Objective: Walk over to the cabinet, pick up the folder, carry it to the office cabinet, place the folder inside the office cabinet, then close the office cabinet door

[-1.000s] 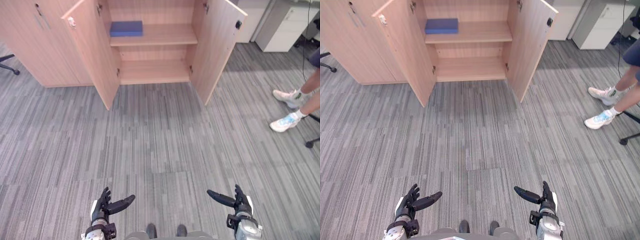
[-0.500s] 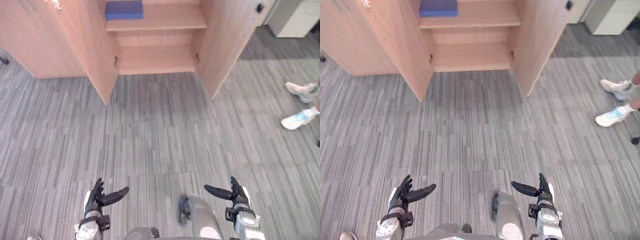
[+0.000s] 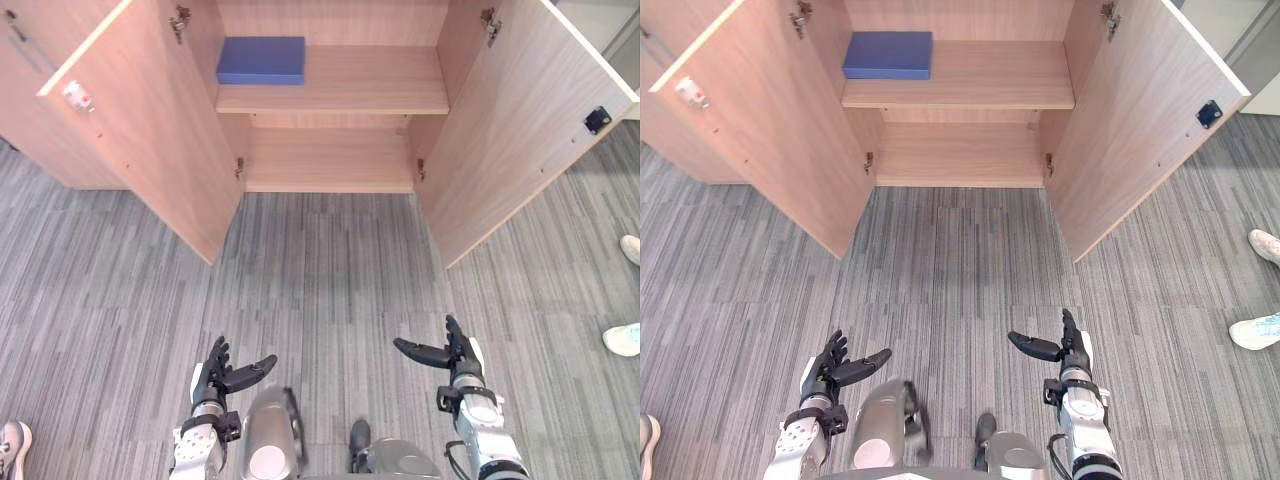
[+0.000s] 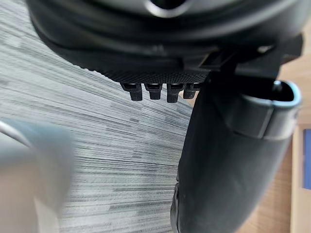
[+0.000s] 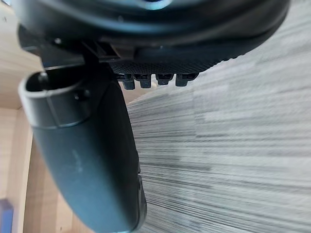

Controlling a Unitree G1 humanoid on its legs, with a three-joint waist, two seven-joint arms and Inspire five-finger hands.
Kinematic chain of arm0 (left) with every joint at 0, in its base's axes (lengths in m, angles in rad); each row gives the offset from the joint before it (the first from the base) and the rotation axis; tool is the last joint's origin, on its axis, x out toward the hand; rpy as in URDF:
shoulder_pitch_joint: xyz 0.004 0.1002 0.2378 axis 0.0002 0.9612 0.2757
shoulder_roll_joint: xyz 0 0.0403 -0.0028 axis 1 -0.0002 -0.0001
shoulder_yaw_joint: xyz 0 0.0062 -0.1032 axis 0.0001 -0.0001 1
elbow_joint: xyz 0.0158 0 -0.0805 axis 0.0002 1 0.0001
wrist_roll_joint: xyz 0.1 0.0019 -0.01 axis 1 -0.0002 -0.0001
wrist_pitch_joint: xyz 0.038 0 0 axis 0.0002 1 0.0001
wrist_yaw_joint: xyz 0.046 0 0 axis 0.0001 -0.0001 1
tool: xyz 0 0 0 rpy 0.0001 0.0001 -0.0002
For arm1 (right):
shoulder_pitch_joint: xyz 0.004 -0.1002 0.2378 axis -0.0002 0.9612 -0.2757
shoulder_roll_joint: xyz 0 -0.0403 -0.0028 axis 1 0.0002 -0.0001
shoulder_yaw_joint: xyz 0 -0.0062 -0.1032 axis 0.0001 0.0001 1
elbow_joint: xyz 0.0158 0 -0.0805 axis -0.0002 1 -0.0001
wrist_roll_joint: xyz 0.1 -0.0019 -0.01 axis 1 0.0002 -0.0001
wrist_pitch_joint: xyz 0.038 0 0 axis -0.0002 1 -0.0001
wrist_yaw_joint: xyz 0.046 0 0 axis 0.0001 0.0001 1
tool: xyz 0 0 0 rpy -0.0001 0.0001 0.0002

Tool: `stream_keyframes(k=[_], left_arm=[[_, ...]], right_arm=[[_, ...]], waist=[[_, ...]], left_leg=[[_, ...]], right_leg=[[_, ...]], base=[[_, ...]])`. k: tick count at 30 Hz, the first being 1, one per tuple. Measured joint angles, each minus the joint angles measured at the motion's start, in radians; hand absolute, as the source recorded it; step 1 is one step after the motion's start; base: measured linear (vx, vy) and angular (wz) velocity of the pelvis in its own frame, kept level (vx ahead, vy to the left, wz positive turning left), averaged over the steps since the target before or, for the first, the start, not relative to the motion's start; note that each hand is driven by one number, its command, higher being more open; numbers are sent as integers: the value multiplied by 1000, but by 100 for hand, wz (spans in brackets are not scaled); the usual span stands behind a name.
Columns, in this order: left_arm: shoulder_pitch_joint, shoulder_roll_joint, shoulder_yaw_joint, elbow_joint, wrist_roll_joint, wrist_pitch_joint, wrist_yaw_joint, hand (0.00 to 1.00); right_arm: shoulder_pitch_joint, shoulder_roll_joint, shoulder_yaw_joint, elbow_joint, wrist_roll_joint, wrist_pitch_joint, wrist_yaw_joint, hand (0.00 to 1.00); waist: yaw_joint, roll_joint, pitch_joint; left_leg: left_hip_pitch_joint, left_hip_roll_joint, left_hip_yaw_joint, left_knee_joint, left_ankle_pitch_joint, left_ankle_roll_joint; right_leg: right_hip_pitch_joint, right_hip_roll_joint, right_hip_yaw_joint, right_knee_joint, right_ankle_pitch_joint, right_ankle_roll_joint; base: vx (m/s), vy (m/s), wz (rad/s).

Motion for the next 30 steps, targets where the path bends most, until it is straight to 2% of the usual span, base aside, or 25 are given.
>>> stream_keyframes(k=[1, 2, 3, 5, 6, 7, 8, 9, 11, 13, 14, 15, 16, 17, 18, 19, 20, 22, 23, 24, 25, 27, 28, 29, 30], left_arm=[[9, -1, 8, 5, 0, 2, 1, 100], [2, 4, 22, 16, 0, 4, 7, 100], [-3, 2, 34, 13, 0, 3, 9, 100], [-6, 3, 52, 5, 2, 4, 11, 100], [-5, 7, 51, 2, 3, 4, 12, 100], [-5, 14, 50, 1, 3, 4, 12, 100], [-9, 22, 46, 2, 3, 6, 12, 100], [-9, 34, 34, 3, 8, 6, 14, 100], [0, 41, 28, 1, 10, 5, 15, 100], [-2, 51, 30, -4, 10, 1, 16, 100], [-12, 56, 29, 3, 10, 0, 15, 100], [-18, 58, 29, 10, 10, 0, 14, 100], [-17, 60, 29, 12, 10, 0, 14, 100], [-22, 53, 27, 32, 15, 2, 11, 100], [-27, 31, 25, 52, 22, 11, 8, 100], [-27, 29, 20, 52, 25, 11, 6, 100], [-32, 21, 13, 51, 39, 11, 5, 100], [-28, -2, 10, 31, 40, 15, 4, 100], [-19, -12, 2, 2, 40, 14, 2, 100], [-17, -14, -2, -9, 40, 14, 2, 100], [-13, -17, -14, -28, 39, 14, -1, 100], [-14, -19, -14, -46, 39, 14, -4, 100], [-15, -19, -12, -55, 39, 13, -3, 100], [-14, -20, -12, -56, 39, 13, -3, 100], [-13, -19, -11, -52, 39, 13, -3, 100]], right_arm=[[0, 0, -1, 16, 0, 3, -2, 100], [6, 6, -1, 39, 0, 7, -1, 100], [15, 5, -2, 39, -1, 9, 1, 100], [40, 7, -7, 39, -1, 13, 2, 100], [50, 8, -10, 40, -1, 13, 3, 100], [56, 12, -12, 41, -2, 13, 3, 100], [59, 14, -12, 42, -2, 13, 3, 100], [59, 15, -12, 45, -2, 16, 3, 100], [69, 18, 8, 41, -2, 17, 4, 100], [70, 28, 27, 30, -2, 16, 7, 100], [68, 31, 29, 33, -2, 15, 11, 100], [72, 30, 29, 33, -2, 15, 13, 100], [78, 30, 29, 32, -2, 15, 13, 100], [104, 20, 24, 37, -2, 12, 13, 100], [99, 4, 15, 52, -2, 22, 12, 100], [101, 4, 10, 46, -2, 22, 12, 100], [114, 7, 0, 22, -2, 24, 11, 100], [152, 12, 7, -22, 0, 25, 10, 100], [182, 19, 7, -56, 0, 24, 6, 100], [187, 22, 7, -69, 2, 23, 4, 100], [186, 23, 2, -87, 6, 21, 3, 100], [169, 28, -21, -88, 9, 13, 3, 100], [166, 29, -27, -86, 9, 11, 2, 100], [170, 24, -29, -85, 9, 11, 3, 100], [169, 27, -36, -73, 9, 10, 3, 100]], waist=[[9, -6, -4], [-1, -35, -18], [-9, -36, -20], [-15, -49, -31], [-18, -51, -33], [-36, -51, -32], [-42, -56, -30], [-56, -59, -29], [-71, -49, -32], [-79, -44, -34], [-88, -41, -32], [-90, -51, -39], [-92, -58, -42], [-96, -59, -51], [-89, -24, -74], [-90, -22, -78], [-101, -15, -74], [-101, -13, -73], [-86, -14, -74], [-81, -16, -76], [-72, -16, -82], [-60, -7, -88], [-58, 5, -96], [-61, 19, -104], [-59, 20, -104]], left_leg=[[17, -12, 2, -13, 82, 10], [19, -44, 15, 11, 54, 66], [14, -52, 15, 39, 31, 91], [30, -69, 28, 146, -77, 122], [84, -82, 29, 152, -127, 125], [164, -96, 24, 113, -171, 125], [203, -108, 20, 96, -182, 127], [288, -123, 15, 59, -196, 134], [424, -118, 14, -28, -198, 136], [517, -97, 13, -94, -206, 122], [553, -78, 11, -109, -216, 105], [582, -64, 4, -118, -231, 78], [595, -66, -2, -120, -244, 55], [625, -60, -26, -110, -280, 9], [609, -21, -44, -83, -273, -1], [602, -15, -44, -56, -261, -9], [570, 8, -51, 48, -232, -25], [464, 66, -53, 344, -155, -44], [401, 106, -30, 489, -184, -48], [373, 116, -19, 521, -199, -40], [320, 122, 1, 510, -222, -25], [281, 119, 14, 353, -234, -19], [274, 96, -2, 147, -197, -20], [276, 82, -15, 18, -102, -15], [278, 76, -25, -5, -61, -17]], right_leg=[[17, -7, 19, -4, -7, 9], [26, -47, 25, 1, -3, 17], [23, -60, 29, 19, 6, 23], [18, -89, 57, 148, 15, 39], [-30, -99, 58, 325, 35, 77], [-124, -116, 58, 588, 101, 188], [-178, -130, 58, 727, 111, 206], [-265, -146, 45, 938, 54, 143], [-367, -147, -19, 1002, -7, 68], [-470, -135, -93, 895, -51, 45], [-514, -116, -125, 741, -56, 41], [-542, -87, -138, 546, -21, 43], [-542, -73, -134, 422, 42, 40], [-534, -59, -116, 354, 214, -16], [-537, -32, -123, 377, 180, -28], [-533, -30, -129, 383, 156, -33], [-498, -29, -153, 385, 119, -37], [-388, -20, -180, 333, 92, -49], [-316, -7, -183, 279, 91, -52], [-287, -7, -184, 258, 90, -52], [-245, -8, -177, 219, 90, -52], [-210, -9, -160, 190, 91, -50], [-196, -10, -150, 184, 86, -34], [-191, -5, -143, 184, 76, -16], [-188, -3, -131, 188, 68, -2]], base=[[665, 269, -53], [694, 289, -9], [822, 343, 12], [655, 261, -3], [727, 242, -9], [597, 196, 2], [664, 145, 18], [412, 32, 19], [554, -1, 5], [500, -73, 7], [523, -152, 28], [537, -175, 33], [556, -200, 46], [557, -177, 32], [549, -164, 26], [526, -172, 19], [501, -195, 40], [507, -199, 41], [397, -127, 10], [430, -105, -7], [298, -21, -24], [295, 49, -33], [241, 115, -25], [240, 135, -28], [185, 110, -18]])
